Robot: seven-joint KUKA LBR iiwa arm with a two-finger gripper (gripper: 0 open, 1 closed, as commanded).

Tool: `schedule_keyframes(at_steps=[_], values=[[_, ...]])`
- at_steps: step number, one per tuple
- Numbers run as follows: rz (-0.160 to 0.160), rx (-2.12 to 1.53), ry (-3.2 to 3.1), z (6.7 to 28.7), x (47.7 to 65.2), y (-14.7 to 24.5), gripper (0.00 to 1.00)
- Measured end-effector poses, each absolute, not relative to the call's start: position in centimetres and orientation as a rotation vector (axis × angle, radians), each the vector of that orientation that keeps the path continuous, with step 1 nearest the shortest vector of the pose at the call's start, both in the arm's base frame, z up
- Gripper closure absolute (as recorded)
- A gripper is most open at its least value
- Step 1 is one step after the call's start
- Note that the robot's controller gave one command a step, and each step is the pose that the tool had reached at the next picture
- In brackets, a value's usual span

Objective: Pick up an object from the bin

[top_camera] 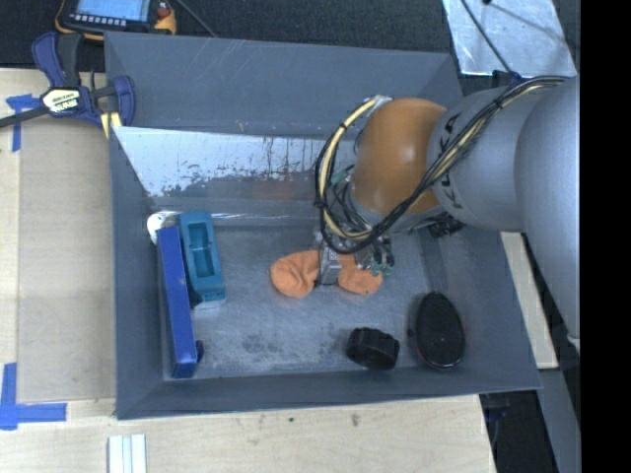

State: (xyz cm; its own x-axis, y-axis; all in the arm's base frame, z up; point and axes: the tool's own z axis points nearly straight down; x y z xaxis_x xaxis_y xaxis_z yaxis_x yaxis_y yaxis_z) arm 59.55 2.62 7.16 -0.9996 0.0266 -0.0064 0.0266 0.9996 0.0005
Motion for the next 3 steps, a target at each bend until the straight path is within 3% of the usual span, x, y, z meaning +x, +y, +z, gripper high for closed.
schedule_keyframes(at_steps=[1,2,3], values=[[0.000,0.041,3.137,7.08,59.49,2.62,0.00],[0.001,0.041,3.135,7.16,59.55,2.63,1.00],[0.001,0.041,3.135,7.16,59.55,2.63,1.00]])
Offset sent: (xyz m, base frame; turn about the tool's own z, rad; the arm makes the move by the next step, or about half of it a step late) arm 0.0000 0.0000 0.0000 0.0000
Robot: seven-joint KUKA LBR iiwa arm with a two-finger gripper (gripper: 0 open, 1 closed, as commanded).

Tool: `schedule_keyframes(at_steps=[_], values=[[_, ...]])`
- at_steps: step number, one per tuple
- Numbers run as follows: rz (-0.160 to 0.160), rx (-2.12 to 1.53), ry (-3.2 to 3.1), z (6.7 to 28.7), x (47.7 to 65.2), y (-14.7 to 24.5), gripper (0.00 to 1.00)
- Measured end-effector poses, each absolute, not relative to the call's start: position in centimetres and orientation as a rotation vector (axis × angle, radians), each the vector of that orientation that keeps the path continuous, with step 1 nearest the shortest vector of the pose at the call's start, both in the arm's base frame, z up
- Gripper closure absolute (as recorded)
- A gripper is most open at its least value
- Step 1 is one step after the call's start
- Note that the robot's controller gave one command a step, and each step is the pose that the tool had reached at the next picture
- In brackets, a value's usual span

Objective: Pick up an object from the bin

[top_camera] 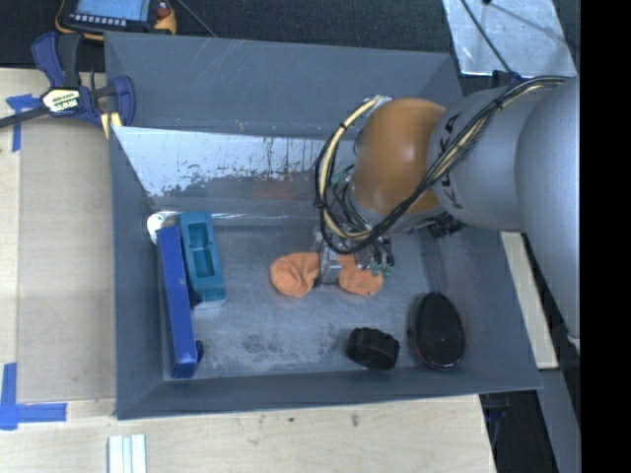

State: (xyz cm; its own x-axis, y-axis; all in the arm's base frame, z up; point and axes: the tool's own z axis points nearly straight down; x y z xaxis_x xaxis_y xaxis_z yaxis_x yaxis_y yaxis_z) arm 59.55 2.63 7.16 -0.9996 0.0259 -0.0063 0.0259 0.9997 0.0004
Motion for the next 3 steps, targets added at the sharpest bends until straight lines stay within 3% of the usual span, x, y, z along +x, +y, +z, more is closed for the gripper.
schedule_keyframes(at_steps=[2,3], values=[[0.000,0.040,3.135,7.2,59.5,2.6,1.00],[0.000,-0.483,3.098,7.1,60.6,2.2,1.00]])
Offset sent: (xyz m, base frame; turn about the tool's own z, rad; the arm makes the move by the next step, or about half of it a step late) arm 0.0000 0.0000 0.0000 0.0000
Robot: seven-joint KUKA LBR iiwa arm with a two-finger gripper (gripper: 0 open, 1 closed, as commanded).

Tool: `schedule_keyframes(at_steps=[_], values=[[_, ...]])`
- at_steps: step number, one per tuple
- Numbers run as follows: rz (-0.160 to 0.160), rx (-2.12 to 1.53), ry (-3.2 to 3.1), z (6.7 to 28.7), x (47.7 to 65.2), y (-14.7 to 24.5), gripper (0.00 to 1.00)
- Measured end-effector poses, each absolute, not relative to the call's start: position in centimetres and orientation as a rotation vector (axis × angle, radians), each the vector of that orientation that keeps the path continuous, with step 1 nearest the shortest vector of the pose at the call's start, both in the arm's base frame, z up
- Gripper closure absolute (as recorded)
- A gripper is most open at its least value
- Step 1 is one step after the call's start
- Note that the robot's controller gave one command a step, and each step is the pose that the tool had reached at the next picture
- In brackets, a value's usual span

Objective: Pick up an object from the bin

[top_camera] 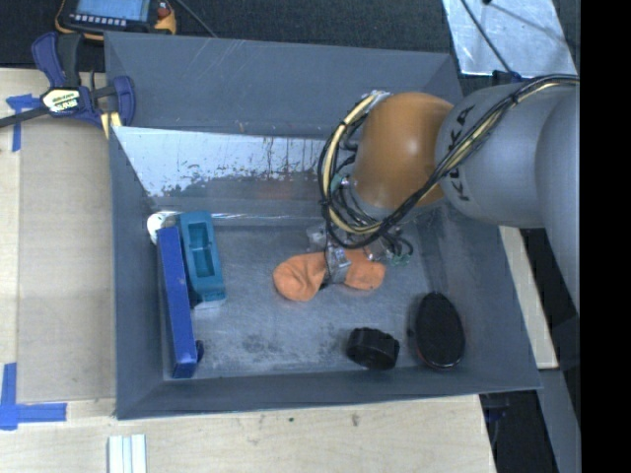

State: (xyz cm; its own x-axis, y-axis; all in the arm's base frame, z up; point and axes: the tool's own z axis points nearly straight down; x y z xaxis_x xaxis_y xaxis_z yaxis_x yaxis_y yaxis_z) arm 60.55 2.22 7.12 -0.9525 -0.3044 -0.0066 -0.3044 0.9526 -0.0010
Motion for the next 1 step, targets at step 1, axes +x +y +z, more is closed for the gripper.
schedule_keyframes(at_steps=[1], values=[[0.001,-0.480,3.098,7.12,60.55,2.21,1.00]])
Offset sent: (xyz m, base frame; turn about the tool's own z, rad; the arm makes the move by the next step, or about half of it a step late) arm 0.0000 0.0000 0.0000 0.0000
